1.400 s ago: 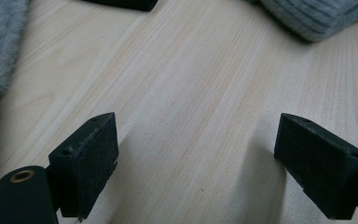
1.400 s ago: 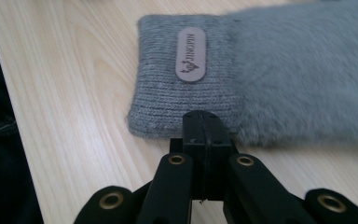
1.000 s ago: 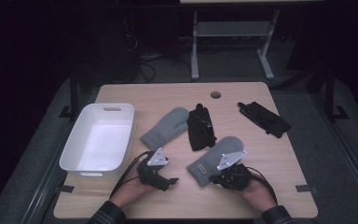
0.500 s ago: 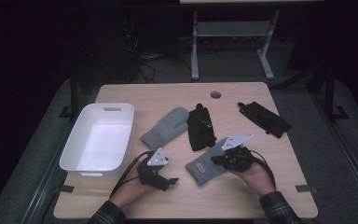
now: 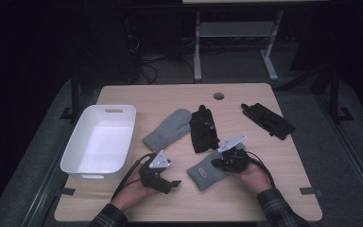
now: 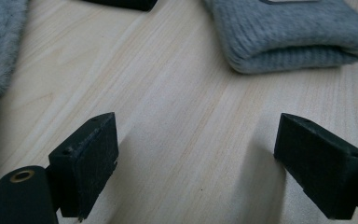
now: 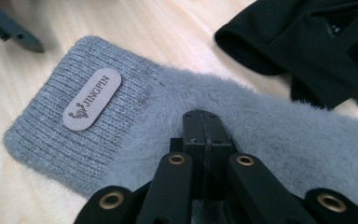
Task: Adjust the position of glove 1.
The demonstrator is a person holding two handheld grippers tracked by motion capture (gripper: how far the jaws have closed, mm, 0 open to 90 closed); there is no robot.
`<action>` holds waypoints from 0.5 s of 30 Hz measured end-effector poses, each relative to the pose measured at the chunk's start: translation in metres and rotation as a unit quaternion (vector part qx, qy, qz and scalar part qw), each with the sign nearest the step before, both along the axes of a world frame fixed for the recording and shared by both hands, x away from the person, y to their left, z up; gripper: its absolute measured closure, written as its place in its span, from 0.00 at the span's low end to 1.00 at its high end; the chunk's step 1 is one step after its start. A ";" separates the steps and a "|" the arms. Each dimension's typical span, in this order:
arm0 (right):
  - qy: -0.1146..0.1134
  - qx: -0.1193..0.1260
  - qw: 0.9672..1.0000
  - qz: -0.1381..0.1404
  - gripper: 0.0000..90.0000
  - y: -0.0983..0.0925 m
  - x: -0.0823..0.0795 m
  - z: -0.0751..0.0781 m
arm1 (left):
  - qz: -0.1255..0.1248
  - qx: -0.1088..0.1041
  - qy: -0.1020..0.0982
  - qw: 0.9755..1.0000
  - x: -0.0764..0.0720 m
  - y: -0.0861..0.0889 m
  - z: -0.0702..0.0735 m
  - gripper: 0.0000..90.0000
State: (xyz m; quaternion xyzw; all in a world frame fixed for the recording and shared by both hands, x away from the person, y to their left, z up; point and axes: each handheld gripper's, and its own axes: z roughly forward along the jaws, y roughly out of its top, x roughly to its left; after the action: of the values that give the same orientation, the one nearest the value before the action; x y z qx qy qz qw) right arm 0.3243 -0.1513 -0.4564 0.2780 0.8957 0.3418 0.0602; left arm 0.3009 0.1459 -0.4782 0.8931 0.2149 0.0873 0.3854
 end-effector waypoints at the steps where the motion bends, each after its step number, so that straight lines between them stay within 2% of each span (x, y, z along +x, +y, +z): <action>1: 0.003 0.003 1.000 0.001 1.00 0.000 -0.003 0.000 | 0.000 0.000 0.000 1.000 0.000 0.000 0.000 0.14; 6: 0.006 0.000 1.000 -0.001 1.00 -0.002 -0.022 0.001 | 0.002 -0.002 0.000 1.000 0.000 0.000 0.000 0.14; 10: 0.000 -0.005 1.000 -0.005 1.00 0.000 -0.028 0.002 | 0.000 0.001 0.000 1.000 0.000 0.000 0.000 0.14; 15: -0.027 0.022 0.999 -0.021 0.92 -0.013 -0.029 0.018 | -0.001 0.001 -0.001 1.000 0.000 0.000 0.000 0.14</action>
State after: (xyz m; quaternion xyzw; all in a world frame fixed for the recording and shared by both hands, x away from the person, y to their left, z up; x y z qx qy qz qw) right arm 0.2954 -0.1647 -0.4380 0.2883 0.8801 0.3673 0.0856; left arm 0.3007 0.1463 -0.4781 0.8937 0.2133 0.0881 0.3847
